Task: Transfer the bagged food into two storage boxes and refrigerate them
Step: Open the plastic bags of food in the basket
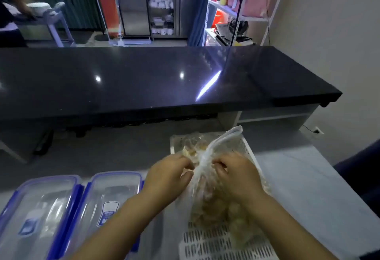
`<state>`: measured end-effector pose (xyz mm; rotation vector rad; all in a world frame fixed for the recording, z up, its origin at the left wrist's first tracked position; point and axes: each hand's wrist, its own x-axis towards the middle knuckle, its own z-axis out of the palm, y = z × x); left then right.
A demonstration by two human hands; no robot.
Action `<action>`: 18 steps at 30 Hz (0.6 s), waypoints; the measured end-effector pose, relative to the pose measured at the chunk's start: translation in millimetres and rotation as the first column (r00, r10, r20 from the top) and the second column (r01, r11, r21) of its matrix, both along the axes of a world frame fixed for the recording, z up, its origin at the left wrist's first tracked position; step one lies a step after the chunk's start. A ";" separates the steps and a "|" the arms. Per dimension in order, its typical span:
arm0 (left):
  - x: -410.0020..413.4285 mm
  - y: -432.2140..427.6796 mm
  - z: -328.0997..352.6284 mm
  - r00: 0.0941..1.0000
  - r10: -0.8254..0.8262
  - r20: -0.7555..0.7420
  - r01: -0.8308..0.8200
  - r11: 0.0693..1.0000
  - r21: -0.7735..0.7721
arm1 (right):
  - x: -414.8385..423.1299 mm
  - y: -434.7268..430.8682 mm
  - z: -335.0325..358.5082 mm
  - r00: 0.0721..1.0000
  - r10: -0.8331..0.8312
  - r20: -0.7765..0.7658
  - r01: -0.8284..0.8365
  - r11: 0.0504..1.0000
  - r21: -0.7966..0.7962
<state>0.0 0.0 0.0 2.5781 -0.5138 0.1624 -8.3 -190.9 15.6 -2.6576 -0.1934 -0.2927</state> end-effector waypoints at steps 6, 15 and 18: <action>48.5 -35.7 -11.9 1.000 -0.006 0.002 0.006 0.991 0.137 | 27.0 4.5 -12.6 0.975 0.088 -0.204 -0.129 0.972 -0.197; 55.1 -35.3 -5.5 0.995 -0.007 0.096 -0.017 0.970 0.243 | 26.3 -17.4 -14.2 0.981 0.180 -0.075 -0.180 0.984 0.010; 44.6 -25.7 5.0 0.990 0.008 0.140 -0.029 0.988 0.151 | 15.6 -28.1 -1.4 0.987 0.136 -0.081 -0.129 0.987 0.091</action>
